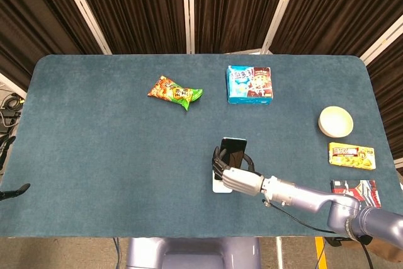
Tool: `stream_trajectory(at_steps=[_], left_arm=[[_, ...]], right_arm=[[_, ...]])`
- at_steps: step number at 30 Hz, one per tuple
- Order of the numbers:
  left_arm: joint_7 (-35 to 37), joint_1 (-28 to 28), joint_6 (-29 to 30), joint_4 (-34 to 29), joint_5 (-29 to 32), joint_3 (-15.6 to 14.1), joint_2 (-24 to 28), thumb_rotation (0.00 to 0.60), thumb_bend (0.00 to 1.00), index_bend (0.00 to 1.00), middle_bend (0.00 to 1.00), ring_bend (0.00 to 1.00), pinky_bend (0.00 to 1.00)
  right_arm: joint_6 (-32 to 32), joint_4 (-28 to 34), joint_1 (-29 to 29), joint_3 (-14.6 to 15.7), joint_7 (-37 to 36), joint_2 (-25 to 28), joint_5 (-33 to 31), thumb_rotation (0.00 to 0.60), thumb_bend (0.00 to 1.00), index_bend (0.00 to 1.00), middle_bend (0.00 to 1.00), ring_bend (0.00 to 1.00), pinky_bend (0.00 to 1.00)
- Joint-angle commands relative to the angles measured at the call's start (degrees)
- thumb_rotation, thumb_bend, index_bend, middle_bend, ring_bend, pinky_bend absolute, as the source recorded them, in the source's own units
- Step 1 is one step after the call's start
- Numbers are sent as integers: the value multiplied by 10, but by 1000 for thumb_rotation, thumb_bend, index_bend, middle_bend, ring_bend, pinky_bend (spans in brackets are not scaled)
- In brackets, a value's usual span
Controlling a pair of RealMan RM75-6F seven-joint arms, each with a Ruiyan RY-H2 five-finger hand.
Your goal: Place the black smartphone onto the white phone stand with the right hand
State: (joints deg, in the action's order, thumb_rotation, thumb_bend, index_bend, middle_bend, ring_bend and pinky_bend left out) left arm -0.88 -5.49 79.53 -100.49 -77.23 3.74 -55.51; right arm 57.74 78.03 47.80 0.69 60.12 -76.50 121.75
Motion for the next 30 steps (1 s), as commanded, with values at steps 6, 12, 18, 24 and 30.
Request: stream_trajectory(at_steps=[6,12,18,24,30], left_arm=[[1,0,0,0,0,0,1,600,0,0,0,0,0],[1,-1,-1,0,0,0,0,600,0,0,0,0,0],[-2,-1,-1,-1,0,-1,0,600,0,0,0,0,0],[-3,-1,-1,-1,1,-1,0,600,0,0,0,0,0],[-3,-1,0,-2,0,-1,0,600,0,0,0,0,0]], right_arm=[[10,-6,-3,1,5,-7,9,600,481,586,537,417,323],[38,-28,-5,1,0,-14,23,600,482,586,529,400,294],[53,-38,-7,-3,-7,-16,25,600,482,585,526,397,288],[65,-32,-5,-13,-15,-7,21,600,482,578,525,395,287],[67,-29,-5,-10,-13,-4,30,600,483,578,524,388,264]])
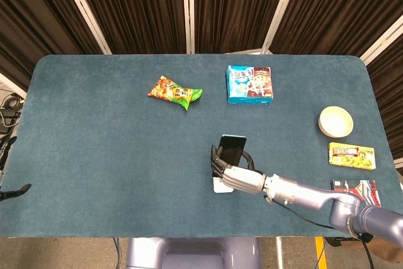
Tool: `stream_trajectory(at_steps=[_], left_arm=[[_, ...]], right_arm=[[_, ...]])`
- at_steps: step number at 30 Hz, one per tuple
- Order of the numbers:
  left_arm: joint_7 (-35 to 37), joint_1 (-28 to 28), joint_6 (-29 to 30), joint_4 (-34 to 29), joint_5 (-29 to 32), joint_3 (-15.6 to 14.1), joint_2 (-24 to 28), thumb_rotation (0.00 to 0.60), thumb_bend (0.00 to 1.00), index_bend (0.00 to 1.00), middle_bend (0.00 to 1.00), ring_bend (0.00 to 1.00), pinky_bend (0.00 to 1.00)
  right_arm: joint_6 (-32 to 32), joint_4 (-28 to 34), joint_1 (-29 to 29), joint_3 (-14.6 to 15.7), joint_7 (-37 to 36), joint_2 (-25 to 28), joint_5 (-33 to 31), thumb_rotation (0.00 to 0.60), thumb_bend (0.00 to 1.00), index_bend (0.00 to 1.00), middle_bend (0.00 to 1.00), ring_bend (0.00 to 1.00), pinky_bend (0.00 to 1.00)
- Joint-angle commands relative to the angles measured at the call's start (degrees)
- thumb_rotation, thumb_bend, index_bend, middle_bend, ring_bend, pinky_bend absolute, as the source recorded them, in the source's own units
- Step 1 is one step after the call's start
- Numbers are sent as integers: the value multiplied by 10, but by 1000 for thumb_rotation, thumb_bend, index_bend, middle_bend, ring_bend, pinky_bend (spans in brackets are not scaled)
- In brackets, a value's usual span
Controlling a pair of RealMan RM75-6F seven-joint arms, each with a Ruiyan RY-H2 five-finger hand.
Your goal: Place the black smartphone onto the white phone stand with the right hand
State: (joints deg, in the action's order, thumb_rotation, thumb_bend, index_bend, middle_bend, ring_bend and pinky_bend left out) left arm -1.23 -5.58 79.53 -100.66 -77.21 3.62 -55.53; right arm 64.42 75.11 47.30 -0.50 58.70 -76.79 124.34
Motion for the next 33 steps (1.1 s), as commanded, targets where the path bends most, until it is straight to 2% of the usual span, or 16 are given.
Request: stream_trajectory(at_steps=[1,8,14,20,23,28,30,33], left_arm=[[0,0,0,-1,0,0,0,600,0,0,0,0,0],[2,0,1,-1,-1,0,1,600,0,0,0,0,0],[5,0,0,-1,-1,0,3,600,0,0,0,0,0],[7,0,1,-1,-2,0,4,600,0,0,0,0,0],[8,0,1,-1,-2,0,4,600,0,0,0,0,0],[6,0,0,-1,-2,-1,4,600,0,0,0,0,0],[6,0,0,-1,-2,-1,3,600,0,0,0,0,0],[5,0,0,-2,-2,-1,3,600,0,0,0,0,0]], right_arm=[[0,0,0,3,1,-2,5,600,483,577,524,385,256],[-15,-7,1,5,21,-15,11,600,483,575,522,376,229],[-44,13,-5,-3,57,-20,-3,600,483,575,509,361,212],[-50,18,-5,-1,62,-21,-1,600,480,535,437,322,188],[-46,16,-8,0,57,-23,-2,600,474,422,330,237,158],[-38,15,-16,-4,60,-26,-8,600,449,58,84,14,68],[-37,16,-19,-6,62,-26,-12,600,446,23,51,0,53],[-37,18,-21,-6,62,-24,-14,600,446,23,44,0,46]])
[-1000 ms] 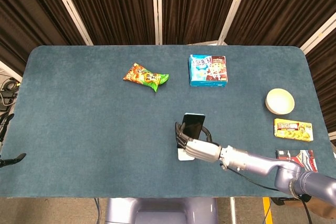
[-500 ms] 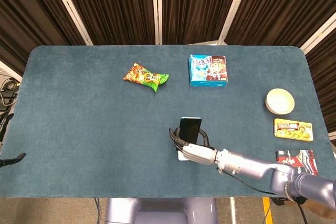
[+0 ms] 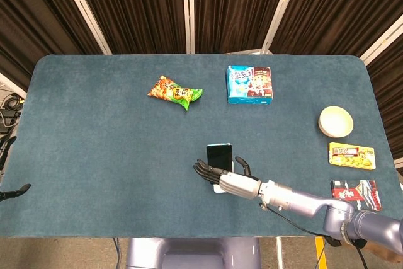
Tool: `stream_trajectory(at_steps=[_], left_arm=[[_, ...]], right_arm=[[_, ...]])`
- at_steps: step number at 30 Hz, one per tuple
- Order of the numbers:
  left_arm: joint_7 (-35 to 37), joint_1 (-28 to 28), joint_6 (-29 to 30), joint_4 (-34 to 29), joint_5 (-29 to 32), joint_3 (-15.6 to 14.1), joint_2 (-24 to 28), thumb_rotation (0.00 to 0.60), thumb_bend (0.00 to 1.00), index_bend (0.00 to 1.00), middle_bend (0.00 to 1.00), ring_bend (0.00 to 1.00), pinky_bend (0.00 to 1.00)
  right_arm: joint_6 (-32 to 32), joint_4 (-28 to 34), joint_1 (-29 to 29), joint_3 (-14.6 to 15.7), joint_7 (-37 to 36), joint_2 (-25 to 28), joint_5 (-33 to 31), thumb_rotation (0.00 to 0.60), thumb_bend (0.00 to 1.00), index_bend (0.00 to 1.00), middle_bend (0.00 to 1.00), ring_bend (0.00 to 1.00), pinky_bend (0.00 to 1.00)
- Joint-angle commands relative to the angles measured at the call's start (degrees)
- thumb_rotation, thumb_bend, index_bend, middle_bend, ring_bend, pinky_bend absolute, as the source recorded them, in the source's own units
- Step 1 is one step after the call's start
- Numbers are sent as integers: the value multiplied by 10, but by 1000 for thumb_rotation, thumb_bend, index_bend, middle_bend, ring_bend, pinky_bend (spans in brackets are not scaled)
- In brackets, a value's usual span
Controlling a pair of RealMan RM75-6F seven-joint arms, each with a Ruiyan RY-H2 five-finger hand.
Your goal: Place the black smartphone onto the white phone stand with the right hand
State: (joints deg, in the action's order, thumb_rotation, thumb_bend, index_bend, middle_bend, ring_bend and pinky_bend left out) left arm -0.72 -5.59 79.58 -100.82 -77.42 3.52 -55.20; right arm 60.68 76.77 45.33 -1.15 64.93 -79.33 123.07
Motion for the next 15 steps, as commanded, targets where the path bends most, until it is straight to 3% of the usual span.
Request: stream_trajectory(at_steps=[1,10,15], left_arm=[[-1,0,0,0,0,0,0,600,0,0,0,0,0],[-3,0,0,-1,-1,-1,-1,600,0,0,0,0,0],[0,1,1,-2,-1,-1,1,600,0,0,0,0,0]], right_arm=[[1,2,-3,0,0,3,-2,600,446,23,41,0,46],[38,10,-17,-6,-12,21,-5,600,446,11,28,0,46],[98,12,-38,-15,-52,45,-16,600,446,0,27,0,47]])
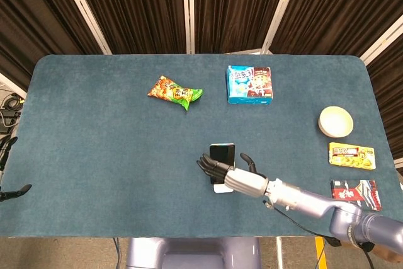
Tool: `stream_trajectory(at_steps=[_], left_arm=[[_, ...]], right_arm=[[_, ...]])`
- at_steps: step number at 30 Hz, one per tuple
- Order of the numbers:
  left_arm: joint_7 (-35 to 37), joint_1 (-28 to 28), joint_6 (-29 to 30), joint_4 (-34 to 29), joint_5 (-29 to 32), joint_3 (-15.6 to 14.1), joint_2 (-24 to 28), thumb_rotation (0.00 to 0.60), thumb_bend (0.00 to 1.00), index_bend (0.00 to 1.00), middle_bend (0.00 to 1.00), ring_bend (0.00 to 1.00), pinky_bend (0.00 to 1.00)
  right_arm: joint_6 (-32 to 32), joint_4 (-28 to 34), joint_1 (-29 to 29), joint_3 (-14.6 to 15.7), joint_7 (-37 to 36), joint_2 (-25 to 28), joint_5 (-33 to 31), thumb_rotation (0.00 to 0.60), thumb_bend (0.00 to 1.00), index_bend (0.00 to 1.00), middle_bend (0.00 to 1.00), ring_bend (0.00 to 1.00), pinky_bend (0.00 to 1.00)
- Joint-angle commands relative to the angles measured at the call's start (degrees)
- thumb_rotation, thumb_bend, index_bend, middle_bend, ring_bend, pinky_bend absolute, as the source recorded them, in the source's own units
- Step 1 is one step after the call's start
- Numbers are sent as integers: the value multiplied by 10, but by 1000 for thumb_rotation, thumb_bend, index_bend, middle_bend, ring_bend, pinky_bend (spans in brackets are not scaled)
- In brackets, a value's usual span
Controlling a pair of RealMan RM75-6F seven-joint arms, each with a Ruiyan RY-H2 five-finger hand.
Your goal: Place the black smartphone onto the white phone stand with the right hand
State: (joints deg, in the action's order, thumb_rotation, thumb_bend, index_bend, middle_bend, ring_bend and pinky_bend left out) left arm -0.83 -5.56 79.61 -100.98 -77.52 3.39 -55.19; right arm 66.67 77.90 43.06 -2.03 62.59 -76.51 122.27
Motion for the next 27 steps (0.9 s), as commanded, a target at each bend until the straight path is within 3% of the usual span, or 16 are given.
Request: stream_trajectory(at_steps=[1,5,9,13,20,27], left_arm=[[2,0,1,0,0,0,1,600,0,0,0,0,0],[3,1,3,-2,-4,0,2,600,0,0,0,0,0],[3,3,7,-3,-8,-1,2,600,0,0,0,0,0],[3,5,13,-5,-15,-3,2,600,0,0,0,0,0],[0,9,24,-5,-26,-5,0,600,0,0,0,0,0],[-2,11,30,-3,-33,-7,-3,600,0,0,0,0,0]], right_arm=[[54,-2,-20,-6,-41,22,-9,600,442,0,26,0,47],[124,-23,-48,-10,-120,35,-33,600,375,0,19,0,50],[175,-39,-89,-19,-230,39,-103,600,206,0,3,0,58],[184,-26,-139,-18,-349,55,-195,600,7,0,0,0,19],[174,74,-229,-9,-509,84,-342,600,0,0,0,0,0],[203,109,-293,13,-516,95,-375,600,0,0,0,0,0]])
